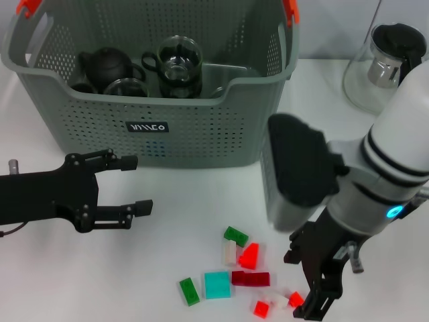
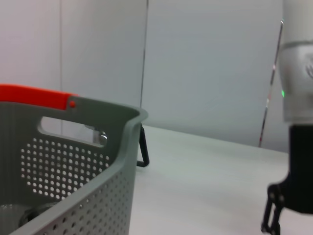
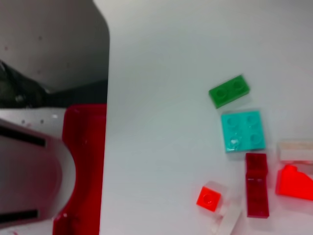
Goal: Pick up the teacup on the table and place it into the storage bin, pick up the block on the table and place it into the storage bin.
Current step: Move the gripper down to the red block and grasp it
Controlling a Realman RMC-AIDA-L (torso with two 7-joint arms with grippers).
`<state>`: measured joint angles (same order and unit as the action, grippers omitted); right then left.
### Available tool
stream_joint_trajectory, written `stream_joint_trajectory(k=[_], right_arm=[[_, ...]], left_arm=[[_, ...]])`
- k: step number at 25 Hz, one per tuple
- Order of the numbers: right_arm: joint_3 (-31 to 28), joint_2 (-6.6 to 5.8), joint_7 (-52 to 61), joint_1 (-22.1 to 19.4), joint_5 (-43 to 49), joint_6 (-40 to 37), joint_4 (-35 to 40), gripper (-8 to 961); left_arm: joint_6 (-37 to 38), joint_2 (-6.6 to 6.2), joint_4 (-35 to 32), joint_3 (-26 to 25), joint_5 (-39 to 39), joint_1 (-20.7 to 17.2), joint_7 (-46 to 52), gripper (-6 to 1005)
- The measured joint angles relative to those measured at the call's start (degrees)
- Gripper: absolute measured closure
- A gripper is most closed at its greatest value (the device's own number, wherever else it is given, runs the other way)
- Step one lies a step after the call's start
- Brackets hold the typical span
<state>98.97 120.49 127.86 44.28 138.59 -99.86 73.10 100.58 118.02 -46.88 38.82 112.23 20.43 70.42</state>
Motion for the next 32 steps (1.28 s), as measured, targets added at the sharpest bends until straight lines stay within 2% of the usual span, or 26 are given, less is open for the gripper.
stream_joint_trajectory(k=[7, 15, 20, 32], right_arm=[[5.0, 0.01, -2.6, 0.2, 1.8, 2.1, -0.8, 70], [10.5, 0.09, -6.6, -0.1, 4.3, 5.3, -0.8, 69], [14.2, 0.30, -7.8, 0.0, 4.9, 7.7, -0.9, 70], [18.0, 0.43, -8.1, -0.5, 4.9, 9.6, -1.0, 69]], left_arm=[[-0.4, 0.07, 2.8, -2.9, -0.1, 0.6, -0.6, 155], [-1.4, 1.21, 4.0, -4.8, -0.2, 0.7, -0.8, 155], [-1.5, 1.45, 4.1, -5.5, -0.2, 0.7, -0.8, 155], [-1.5, 1.72, 4.1, -6.5, -0.2, 0.1, -0.8, 155]])
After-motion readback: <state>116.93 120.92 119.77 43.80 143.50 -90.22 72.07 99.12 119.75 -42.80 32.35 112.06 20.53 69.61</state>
